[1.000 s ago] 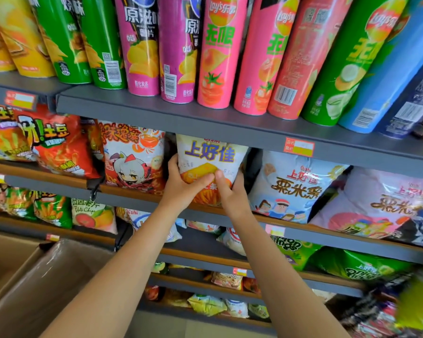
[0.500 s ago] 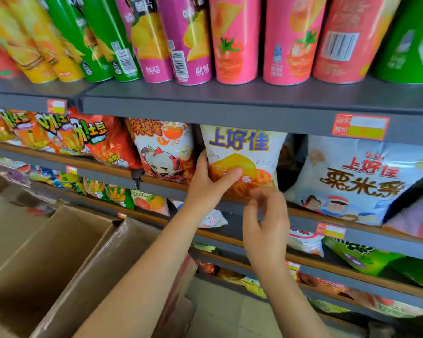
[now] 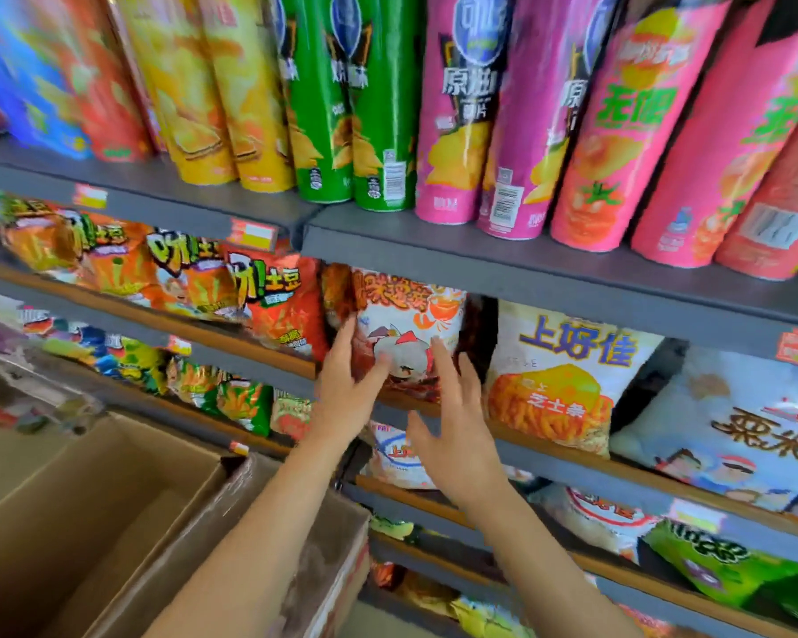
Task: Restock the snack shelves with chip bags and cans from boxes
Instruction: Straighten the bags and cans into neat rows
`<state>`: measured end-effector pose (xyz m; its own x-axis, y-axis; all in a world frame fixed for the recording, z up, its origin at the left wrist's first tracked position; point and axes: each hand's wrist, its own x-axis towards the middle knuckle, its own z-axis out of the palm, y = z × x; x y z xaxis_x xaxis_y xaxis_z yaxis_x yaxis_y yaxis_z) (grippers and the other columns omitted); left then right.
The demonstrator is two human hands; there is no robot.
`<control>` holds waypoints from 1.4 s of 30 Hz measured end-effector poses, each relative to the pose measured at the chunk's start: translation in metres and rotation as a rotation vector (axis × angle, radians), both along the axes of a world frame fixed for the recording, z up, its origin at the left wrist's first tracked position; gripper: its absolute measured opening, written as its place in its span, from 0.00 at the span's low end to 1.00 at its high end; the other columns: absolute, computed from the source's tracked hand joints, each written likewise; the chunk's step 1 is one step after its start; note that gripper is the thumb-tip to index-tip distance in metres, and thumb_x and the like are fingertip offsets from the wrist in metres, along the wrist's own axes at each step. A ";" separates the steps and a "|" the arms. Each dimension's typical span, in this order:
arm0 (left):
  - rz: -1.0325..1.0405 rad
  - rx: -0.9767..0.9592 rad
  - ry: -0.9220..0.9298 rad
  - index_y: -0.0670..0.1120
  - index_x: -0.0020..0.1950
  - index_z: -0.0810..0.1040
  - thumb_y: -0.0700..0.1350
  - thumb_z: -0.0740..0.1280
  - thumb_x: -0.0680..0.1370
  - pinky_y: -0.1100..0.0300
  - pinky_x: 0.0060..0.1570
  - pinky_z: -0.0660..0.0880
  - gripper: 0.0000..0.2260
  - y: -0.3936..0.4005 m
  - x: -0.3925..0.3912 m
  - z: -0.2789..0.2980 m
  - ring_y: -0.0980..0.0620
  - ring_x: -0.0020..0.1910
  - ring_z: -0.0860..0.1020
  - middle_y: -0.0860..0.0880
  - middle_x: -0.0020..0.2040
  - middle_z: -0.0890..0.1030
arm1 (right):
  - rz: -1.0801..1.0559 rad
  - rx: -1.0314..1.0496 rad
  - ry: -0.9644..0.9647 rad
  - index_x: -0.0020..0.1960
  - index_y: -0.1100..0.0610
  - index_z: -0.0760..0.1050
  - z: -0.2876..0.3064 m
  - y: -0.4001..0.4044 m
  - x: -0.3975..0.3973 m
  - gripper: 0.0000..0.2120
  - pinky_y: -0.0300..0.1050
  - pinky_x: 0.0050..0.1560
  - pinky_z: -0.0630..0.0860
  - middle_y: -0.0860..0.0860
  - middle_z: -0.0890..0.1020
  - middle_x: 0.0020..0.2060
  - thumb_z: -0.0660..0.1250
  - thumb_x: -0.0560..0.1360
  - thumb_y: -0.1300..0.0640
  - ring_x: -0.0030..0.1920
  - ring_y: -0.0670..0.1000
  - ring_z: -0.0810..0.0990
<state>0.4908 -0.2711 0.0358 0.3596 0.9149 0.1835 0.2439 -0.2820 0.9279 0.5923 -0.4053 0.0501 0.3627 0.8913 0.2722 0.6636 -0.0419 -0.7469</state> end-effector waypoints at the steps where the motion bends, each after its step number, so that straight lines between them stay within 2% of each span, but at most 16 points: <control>1: -0.052 0.000 0.012 0.60 0.79 0.58 0.55 0.68 0.79 0.53 0.76 0.60 0.31 0.005 -0.003 -0.003 0.60 0.75 0.61 0.63 0.74 0.62 | -0.020 -0.030 -0.014 0.78 0.33 0.41 -0.001 0.009 -0.003 0.43 0.49 0.67 0.69 0.52 0.46 0.81 0.66 0.79 0.57 0.78 0.47 0.48; 3: -0.135 -0.003 0.050 0.61 0.78 0.59 0.56 0.67 0.80 0.57 0.73 0.61 0.29 0.015 -0.015 -0.004 0.61 0.73 0.62 0.63 0.72 0.64 | -0.116 -0.085 -0.032 0.78 0.34 0.43 -0.005 0.022 -0.010 0.43 0.52 0.70 0.66 0.56 0.51 0.80 0.67 0.78 0.57 0.80 0.52 0.47; 4: -0.161 -0.004 0.059 0.61 0.78 0.61 0.55 0.66 0.80 0.60 0.70 0.62 0.27 0.021 -0.023 -0.005 0.62 0.71 0.64 0.63 0.71 0.66 | -0.218 -0.077 -0.090 0.80 0.37 0.47 -0.005 0.028 -0.015 0.41 0.55 0.70 0.66 0.60 0.56 0.78 0.67 0.77 0.58 0.79 0.57 0.51; 6: -0.077 0.089 0.012 0.57 0.71 0.72 0.50 0.67 0.81 0.62 0.63 0.68 0.18 0.034 -0.048 -0.010 0.60 0.66 0.71 0.60 0.66 0.72 | -0.423 0.086 -0.303 0.76 0.52 0.65 -0.009 0.036 -0.032 0.30 0.58 0.64 0.70 0.65 0.69 0.68 0.66 0.75 0.60 0.69 0.65 0.67; 7: 0.032 0.179 -0.031 0.54 0.65 0.77 0.46 0.67 0.81 0.61 0.59 0.71 0.13 0.036 -0.058 -0.008 0.58 0.61 0.74 0.56 0.61 0.75 | -0.462 0.195 -0.381 0.70 0.58 0.71 -0.009 0.035 -0.039 0.23 0.57 0.60 0.72 0.63 0.73 0.62 0.64 0.75 0.59 0.63 0.64 0.71; 9: 0.260 0.261 -0.114 0.48 0.59 0.78 0.42 0.67 0.79 0.58 0.55 0.72 0.09 0.057 -0.088 -0.011 0.58 0.55 0.74 0.51 0.56 0.74 | -0.306 0.254 -0.388 0.62 0.59 0.74 -0.008 0.053 -0.073 0.16 0.51 0.57 0.73 0.57 0.75 0.56 0.58 0.77 0.55 0.57 0.57 0.74; 10: 0.315 0.251 -0.130 0.47 0.61 0.77 0.42 0.67 0.79 0.60 0.55 0.70 0.11 0.069 -0.100 -0.011 0.56 0.57 0.73 0.50 0.59 0.73 | -0.197 0.207 -0.324 0.63 0.57 0.73 -0.007 0.068 -0.088 0.15 0.48 0.56 0.73 0.54 0.75 0.57 0.58 0.79 0.55 0.58 0.54 0.73; 13: 0.228 0.207 -0.063 0.48 0.74 0.67 0.46 0.66 0.81 0.64 0.63 0.62 0.21 0.110 -0.122 -0.009 0.55 0.69 0.66 0.50 0.71 0.68 | -0.074 0.032 -0.012 0.76 0.54 0.63 -0.004 0.124 -0.117 0.25 0.39 0.64 0.71 0.48 0.68 0.70 0.65 0.81 0.54 0.70 0.45 0.66; 16: 0.051 0.040 -0.092 0.50 0.79 0.60 0.53 0.64 0.82 0.56 0.72 0.62 0.28 0.150 -0.128 -0.007 0.56 0.73 0.65 0.54 0.75 0.66 | -0.157 -0.002 0.238 0.79 0.56 0.54 0.002 0.183 -0.119 0.39 0.42 0.72 0.64 0.48 0.64 0.75 0.70 0.77 0.46 0.74 0.46 0.63; 19: -0.072 -0.076 -0.069 0.55 0.79 0.61 0.62 0.62 0.80 0.50 0.70 0.67 0.29 0.174 -0.129 -0.009 0.53 0.72 0.69 0.55 0.74 0.70 | -0.196 -0.075 0.331 0.80 0.56 0.53 0.005 0.213 -0.111 0.44 0.45 0.71 0.66 0.47 0.67 0.73 0.71 0.74 0.40 0.72 0.47 0.66; 25: -0.195 0.013 0.007 0.57 0.74 0.65 0.62 0.58 0.81 0.50 0.63 0.71 0.22 0.183 -0.126 -0.001 0.55 0.63 0.74 0.60 0.63 0.74 | -0.199 -0.088 0.358 0.80 0.52 0.52 -0.008 0.219 -0.101 0.52 0.50 0.69 0.72 0.49 0.70 0.72 0.74 0.66 0.35 0.70 0.50 0.71; 32: -0.007 0.094 0.100 0.55 0.77 0.62 0.68 0.55 0.78 0.41 0.64 0.72 0.31 0.184 -0.115 -0.013 0.46 0.65 0.75 0.53 0.67 0.78 | -0.290 -0.042 0.324 0.75 0.49 0.63 -0.008 0.224 -0.105 0.30 0.45 0.57 0.74 0.46 0.78 0.62 0.64 0.78 0.39 0.62 0.50 0.77; 36: -0.012 0.075 0.108 0.57 0.76 0.63 0.67 0.53 0.79 0.44 0.62 0.74 0.28 0.180 -0.116 -0.012 0.47 0.65 0.75 0.52 0.66 0.77 | -0.379 -0.126 0.315 0.78 0.52 0.60 -0.007 0.215 -0.117 0.27 0.51 0.67 0.70 0.52 0.72 0.71 0.56 0.83 0.42 0.69 0.55 0.72; 38: 0.006 0.103 0.069 0.56 0.76 0.65 0.62 0.53 0.82 0.46 0.64 0.73 0.24 0.172 -0.123 -0.012 0.49 0.66 0.74 0.51 0.68 0.75 | -0.391 -0.093 0.264 0.78 0.54 0.61 -0.009 0.195 -0.126 0.24 0.51 0.67 0.70 0.53 0.69 0.71 0.57 0.84 0.49 0.69 0.54 0.71; 40: 0.092 0.109 0.041 0.51 0.75 0.68 0.53 0.56 0.84 0.50 0.64 0.73 0.19 0.157 -0.138 -0.013 0.50 0.66 0.74 0.49 0.68 0.75 | -0.350 -0.073 0.282 0.74 0.53 0.66 -0.015 0.166 -0.138 0.20 0.49 0.61 0.74 0.52 0.73 0.65 0.59 0.83 0.54 0.62 0.52 0.74; 42: 0.089 0.055 0.085 0.49 0.70 0.73 0.48 0.59 0.84 0.57 0.52 0.75 0.15 0.138 -0.157 -0.013 0.53 0.54 0.78 0.50 0.60 0.78 | -0.274 -0.142 0.301 0.63 0.52 0.74 -0.021 0.135 -0.151 0.12 0.44 0.50 0.77 0.50 0.79 0.54 0.60 0.82 0.57 0.53 0.51 0.78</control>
